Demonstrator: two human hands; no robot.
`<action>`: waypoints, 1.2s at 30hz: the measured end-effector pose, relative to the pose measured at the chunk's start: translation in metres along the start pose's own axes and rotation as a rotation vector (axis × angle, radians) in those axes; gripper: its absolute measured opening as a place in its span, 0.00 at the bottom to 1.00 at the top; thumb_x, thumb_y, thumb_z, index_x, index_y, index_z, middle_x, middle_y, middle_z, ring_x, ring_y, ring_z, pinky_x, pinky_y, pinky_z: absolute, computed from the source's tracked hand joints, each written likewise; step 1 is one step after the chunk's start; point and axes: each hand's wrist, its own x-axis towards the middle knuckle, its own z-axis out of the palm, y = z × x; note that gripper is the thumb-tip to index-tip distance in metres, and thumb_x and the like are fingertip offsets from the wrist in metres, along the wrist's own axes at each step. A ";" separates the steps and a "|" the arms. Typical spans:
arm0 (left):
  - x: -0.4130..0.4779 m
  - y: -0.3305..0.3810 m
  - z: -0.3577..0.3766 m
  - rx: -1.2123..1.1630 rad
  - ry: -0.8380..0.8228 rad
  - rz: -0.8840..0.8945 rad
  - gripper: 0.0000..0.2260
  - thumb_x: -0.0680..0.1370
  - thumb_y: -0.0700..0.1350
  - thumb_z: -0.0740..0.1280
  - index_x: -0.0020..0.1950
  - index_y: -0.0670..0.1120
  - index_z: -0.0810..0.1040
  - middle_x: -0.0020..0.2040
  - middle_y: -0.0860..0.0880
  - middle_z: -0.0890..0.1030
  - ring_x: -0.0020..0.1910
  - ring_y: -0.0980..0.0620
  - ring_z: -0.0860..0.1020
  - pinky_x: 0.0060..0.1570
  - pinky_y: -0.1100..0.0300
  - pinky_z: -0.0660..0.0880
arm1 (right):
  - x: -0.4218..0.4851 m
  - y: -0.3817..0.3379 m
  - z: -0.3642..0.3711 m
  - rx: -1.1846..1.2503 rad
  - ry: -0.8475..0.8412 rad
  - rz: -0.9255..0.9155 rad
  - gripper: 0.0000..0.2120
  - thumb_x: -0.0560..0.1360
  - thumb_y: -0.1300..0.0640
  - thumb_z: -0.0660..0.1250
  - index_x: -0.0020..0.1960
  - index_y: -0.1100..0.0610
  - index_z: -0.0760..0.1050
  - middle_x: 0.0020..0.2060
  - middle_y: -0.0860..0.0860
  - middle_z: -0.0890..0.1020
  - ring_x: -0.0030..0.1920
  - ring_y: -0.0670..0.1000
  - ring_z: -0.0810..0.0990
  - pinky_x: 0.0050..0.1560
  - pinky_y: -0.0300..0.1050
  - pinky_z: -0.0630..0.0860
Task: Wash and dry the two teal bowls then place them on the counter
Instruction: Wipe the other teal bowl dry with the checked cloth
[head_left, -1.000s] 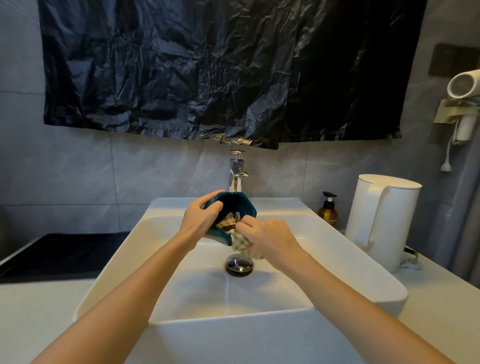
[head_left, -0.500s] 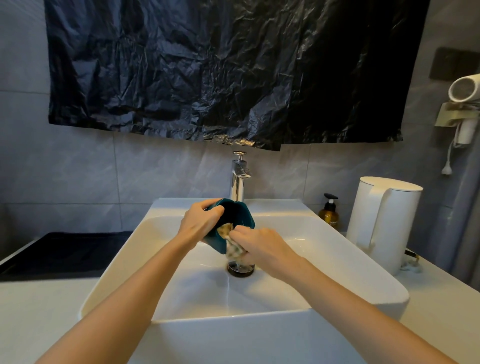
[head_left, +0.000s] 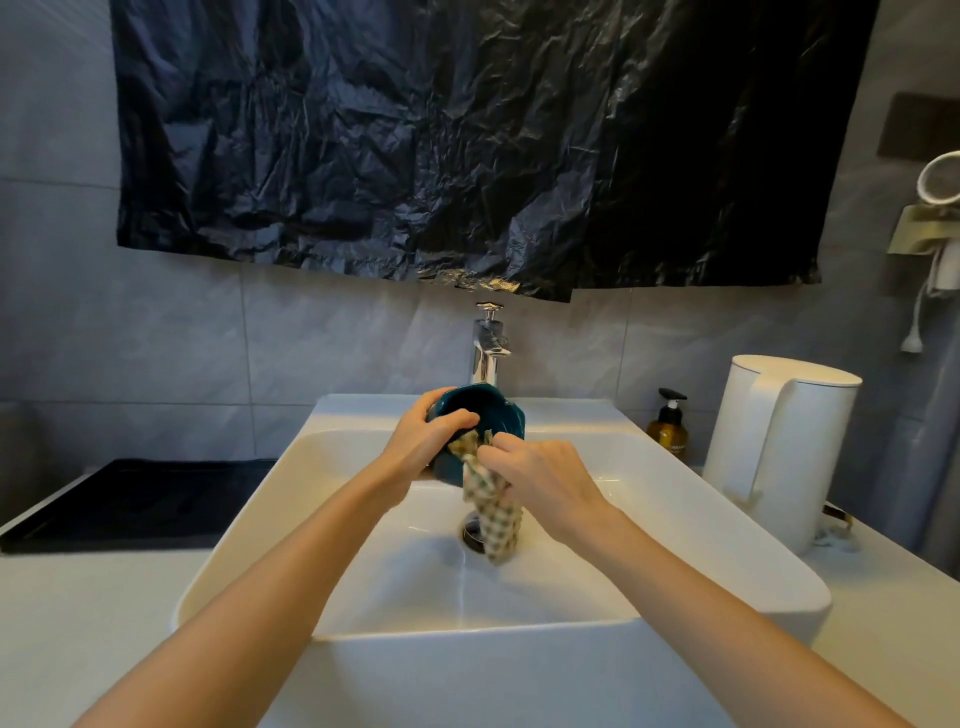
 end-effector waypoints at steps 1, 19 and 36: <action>0.000 -0.004 0.004 -0.042 0.002 0.026 0.16 0.75 0.46 0.69 0.61 0.56 0.71 0.57 0.49 0.78 0.54 0.49 0.78 0.44 0.53 0.80 | 0.002 -0.002 0.001 0.084 0.037 0.061 0.14 0.63 0.63 0.76 0.45 0.56 0.75 0.37 0.51 0.76 0.29 0.56 0.76 0.24 0.42 0.60; 0.011 -0.008 0.002 0.220 0.104 0.164 0.15 0.77 0.38 0.56 0.59 0.52 0.75 0.56 0.47 0.78 0.55 0.48 0.74 0.56 0.50 0.75 | -0.002 0.003 0.008 0.147 -0.096 -0.068 0.09 0.73 0.61 0.68 0.51 0.56 0.72 0.46 0.51 0.76 0.38 0.56 0.76 0.31 0.50 0.72; -0.001 0.006 -0.004 0.430 -0.251 0.003 0.16 0.79 0.38 0.54 0.58 0.56 0.72 0.47 0.51 0.77 0.46 0.52 0.75 0.41 0.56 0.77 | -0.006 0.023 -0.004 -0.115 0.035 -0.186 0.15 0.63 0.61 0.79 0.44 0.52 0.77 0.41 0.47 0.80 0.39 0.51 0.76 0.24 0.41 0.70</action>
